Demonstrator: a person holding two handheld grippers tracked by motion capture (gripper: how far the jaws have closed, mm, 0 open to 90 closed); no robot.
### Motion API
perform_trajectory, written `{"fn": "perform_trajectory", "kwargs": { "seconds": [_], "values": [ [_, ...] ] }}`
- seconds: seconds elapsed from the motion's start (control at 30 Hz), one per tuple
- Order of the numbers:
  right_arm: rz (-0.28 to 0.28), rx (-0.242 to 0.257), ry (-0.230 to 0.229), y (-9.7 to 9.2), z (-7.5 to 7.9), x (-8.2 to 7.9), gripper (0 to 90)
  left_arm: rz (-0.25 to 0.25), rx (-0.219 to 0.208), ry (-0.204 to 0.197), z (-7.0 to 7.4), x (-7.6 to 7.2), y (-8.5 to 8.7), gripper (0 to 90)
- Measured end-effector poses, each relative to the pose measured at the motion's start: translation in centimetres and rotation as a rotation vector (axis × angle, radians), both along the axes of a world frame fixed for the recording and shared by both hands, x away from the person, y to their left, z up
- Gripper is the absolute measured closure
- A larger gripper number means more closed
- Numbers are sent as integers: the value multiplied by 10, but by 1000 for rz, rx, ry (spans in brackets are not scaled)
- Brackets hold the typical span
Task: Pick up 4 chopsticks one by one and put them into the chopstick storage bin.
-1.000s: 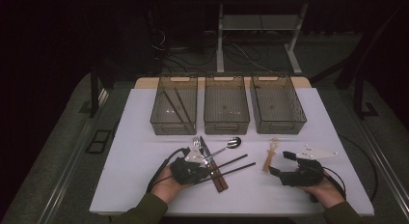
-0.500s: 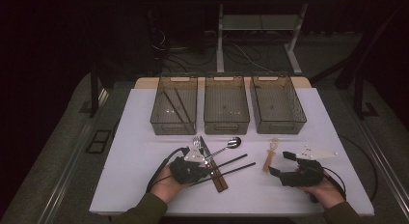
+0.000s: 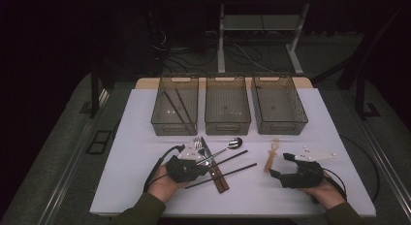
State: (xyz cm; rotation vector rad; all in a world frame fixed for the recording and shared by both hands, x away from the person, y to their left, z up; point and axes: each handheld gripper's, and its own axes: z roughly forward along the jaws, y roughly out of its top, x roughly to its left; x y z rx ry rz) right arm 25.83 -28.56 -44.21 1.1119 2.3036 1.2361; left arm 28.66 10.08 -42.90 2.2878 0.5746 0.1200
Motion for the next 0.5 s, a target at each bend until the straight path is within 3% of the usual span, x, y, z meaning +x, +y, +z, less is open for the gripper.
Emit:
{"fn": "perform_trajectory", "kwargs": {
  "seconds": [0.17,0.5],
  "values": [
    [2,0,-3,0,0,0,174,28,-39,5,4,-1,7,852],
    [7,-7,-6,0,0,0,174,57,-66,-8,10,2,25,852]
  ]
}}
